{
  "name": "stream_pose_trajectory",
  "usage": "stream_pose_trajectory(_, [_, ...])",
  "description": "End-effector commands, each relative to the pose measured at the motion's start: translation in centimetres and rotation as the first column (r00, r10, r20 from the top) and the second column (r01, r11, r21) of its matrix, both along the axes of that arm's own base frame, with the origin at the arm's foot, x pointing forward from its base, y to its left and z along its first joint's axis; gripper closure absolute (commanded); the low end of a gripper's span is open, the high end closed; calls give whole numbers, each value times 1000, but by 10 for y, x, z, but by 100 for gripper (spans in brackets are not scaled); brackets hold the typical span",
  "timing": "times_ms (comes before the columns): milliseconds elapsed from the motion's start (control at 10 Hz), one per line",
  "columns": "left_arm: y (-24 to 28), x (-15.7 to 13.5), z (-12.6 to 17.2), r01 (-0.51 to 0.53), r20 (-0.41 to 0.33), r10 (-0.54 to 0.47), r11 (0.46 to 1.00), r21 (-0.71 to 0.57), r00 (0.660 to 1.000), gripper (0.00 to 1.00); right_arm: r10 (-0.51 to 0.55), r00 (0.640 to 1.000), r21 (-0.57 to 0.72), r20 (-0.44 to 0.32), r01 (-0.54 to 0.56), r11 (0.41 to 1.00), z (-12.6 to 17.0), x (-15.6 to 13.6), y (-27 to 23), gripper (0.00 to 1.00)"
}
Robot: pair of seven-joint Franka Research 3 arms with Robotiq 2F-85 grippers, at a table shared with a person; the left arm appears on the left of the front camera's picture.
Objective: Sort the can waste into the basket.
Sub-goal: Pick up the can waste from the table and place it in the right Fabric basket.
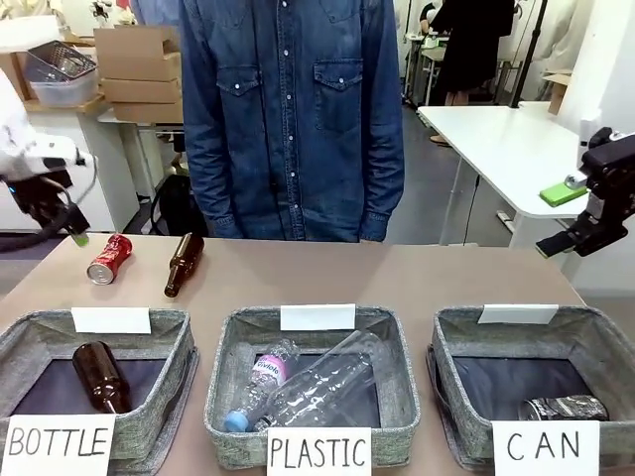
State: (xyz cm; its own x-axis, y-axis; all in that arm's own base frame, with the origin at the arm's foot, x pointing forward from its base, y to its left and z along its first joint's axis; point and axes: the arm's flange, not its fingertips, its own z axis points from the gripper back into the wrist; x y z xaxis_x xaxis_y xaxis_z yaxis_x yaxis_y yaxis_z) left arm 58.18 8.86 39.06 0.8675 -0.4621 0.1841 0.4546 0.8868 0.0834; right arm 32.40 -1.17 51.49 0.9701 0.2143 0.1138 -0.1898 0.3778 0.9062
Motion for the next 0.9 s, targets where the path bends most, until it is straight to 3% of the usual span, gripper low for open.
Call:
stream_pose_trajectory(0, [-7,21,-22,-38,8,39,997,-71,999,0,16,1000,-7,11,-16,1000,0,-1,-4,0])
stream_pose_trajectory(300, [-13,45,-50,-58,-56,47,977,-206,997,0,16,1000,-7,11,-16,1000,0,-1,-4,0])
stream_pose_trajectory(600, [-20,68,-82,-100,-109,78,971,-216,991,0,16,1000,-7,11,-16,1000,0,-1,-4,0])
stream_pose_trajectory(800, [-23,69,-82,-80,-134,42,953,-292,990,0,16,1000,-7,11,-16,1000,0,-1,-4,0])
